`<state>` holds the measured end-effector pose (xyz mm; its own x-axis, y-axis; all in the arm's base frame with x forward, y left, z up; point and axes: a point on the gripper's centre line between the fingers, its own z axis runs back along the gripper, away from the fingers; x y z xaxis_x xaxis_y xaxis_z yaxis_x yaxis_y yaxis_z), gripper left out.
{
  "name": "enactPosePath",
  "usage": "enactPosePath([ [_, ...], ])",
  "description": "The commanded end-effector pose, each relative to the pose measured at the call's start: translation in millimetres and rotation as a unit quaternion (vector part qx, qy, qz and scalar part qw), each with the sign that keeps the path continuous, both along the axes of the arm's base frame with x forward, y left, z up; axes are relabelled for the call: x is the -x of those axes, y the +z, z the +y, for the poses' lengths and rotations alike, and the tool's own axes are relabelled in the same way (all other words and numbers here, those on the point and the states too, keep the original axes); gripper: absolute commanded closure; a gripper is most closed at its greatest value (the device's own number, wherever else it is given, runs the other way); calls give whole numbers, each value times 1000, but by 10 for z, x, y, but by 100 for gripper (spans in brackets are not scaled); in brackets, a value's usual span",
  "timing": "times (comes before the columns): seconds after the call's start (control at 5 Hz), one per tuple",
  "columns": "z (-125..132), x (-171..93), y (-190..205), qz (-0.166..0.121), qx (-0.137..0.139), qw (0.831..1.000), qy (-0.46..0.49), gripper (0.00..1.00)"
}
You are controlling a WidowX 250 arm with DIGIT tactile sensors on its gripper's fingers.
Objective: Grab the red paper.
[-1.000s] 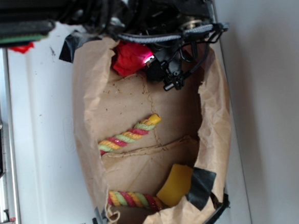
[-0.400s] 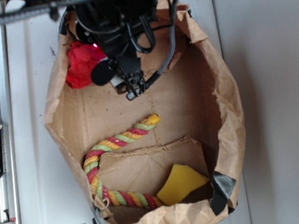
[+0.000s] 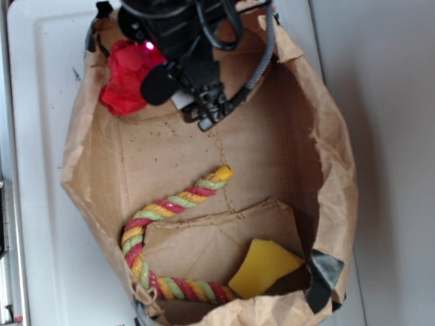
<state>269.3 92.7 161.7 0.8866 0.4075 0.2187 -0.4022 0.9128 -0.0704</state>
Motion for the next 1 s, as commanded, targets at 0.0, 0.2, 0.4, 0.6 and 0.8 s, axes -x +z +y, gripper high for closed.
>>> enactPosePath([
  [0.0,-326,-298,343,-19,-16,998,-51,100],
  [0.2,-555,-373,406,-27,-31,995,-91,100],
  [0.4,-706,-380,395,-22,-42,991,-123,100],
  [0.6,-906,-222,408,-23,-51,984,-168,100],
  [0.8,-982,-76,426,-18,-48,981,-186,100],
])
